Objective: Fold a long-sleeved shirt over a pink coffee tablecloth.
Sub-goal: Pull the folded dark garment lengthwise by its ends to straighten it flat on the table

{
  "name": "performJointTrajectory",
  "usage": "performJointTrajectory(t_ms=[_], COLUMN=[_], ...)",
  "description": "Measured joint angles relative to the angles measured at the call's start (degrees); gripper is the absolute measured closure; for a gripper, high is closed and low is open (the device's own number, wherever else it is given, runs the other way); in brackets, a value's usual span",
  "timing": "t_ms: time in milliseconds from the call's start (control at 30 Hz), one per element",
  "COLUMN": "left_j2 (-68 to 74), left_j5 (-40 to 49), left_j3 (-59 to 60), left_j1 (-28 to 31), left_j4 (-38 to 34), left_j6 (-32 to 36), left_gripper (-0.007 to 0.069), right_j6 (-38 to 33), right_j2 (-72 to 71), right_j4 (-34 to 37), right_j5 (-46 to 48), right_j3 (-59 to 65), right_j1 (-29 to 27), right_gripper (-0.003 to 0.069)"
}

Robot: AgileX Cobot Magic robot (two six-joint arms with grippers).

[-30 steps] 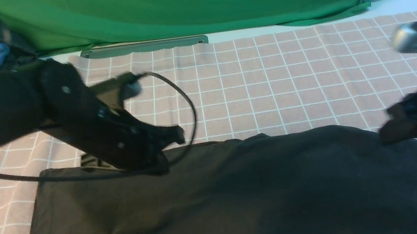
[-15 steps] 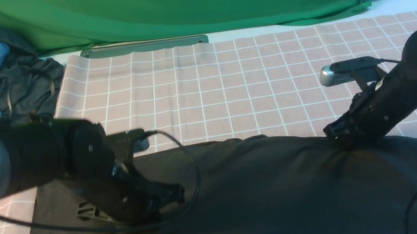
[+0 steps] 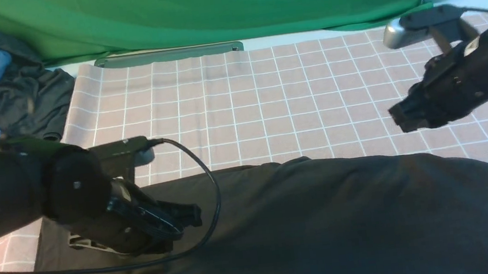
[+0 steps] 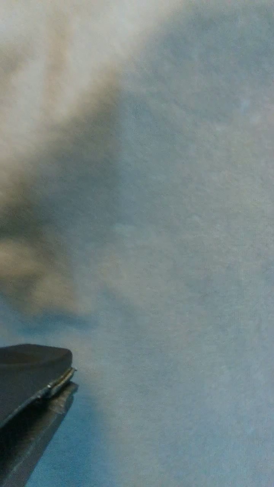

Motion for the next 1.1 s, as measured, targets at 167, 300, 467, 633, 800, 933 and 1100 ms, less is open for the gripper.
performJointTrajectory(t_ms=[167,300,467,633,800,933,1100], left_j2=[-3.57,-8.45,-14.57,-15.94,-14.36,-14.20,-14.33], left_j5=[5.40,10.52,15.01,11.14,4.99,3.90,5.11], left_j3=[0.05,0.04,1.02,9.01,17.30,19.25,17.91], left_j1=[0.00,0.00,0.00,0.00,0.00,0.00,0.00], left_j4=[4.05,6.32,7.45,7.56,8.07,9.12,8.72], left_j6=[-3.63,-5.45,-6.95,-9.04,-12.24,-17.59,-18.18], left_gripper=[0.0597,0.0597,0.0597,0.0597,0.0597,0.0597,0.0597], right_j6=[6.51,15.19,18.42,19.19,18.38,17.24,18.16], right_j2=[-2.90,-5.53,-8.83,-10.97,-11.33,-11.72,-11.72], right_j4=[-11.07,-24.66,-26.50,-25.62,-24.73,-24.54,-24.42], right_j5=[6.80,10.82,9.73,9.04,8.71,10.43,11.76], right_j3=[2.50,8.64,16.54,19.60,19.65,19.65,19.65], right_j1=[0.00,-1.12,-5.85,-7.72,-7.72,-7.83,-7.94], right_gripper=[0.0589,0.0587,0.0580,0.0568,0.0567,0.0556,0.0482])
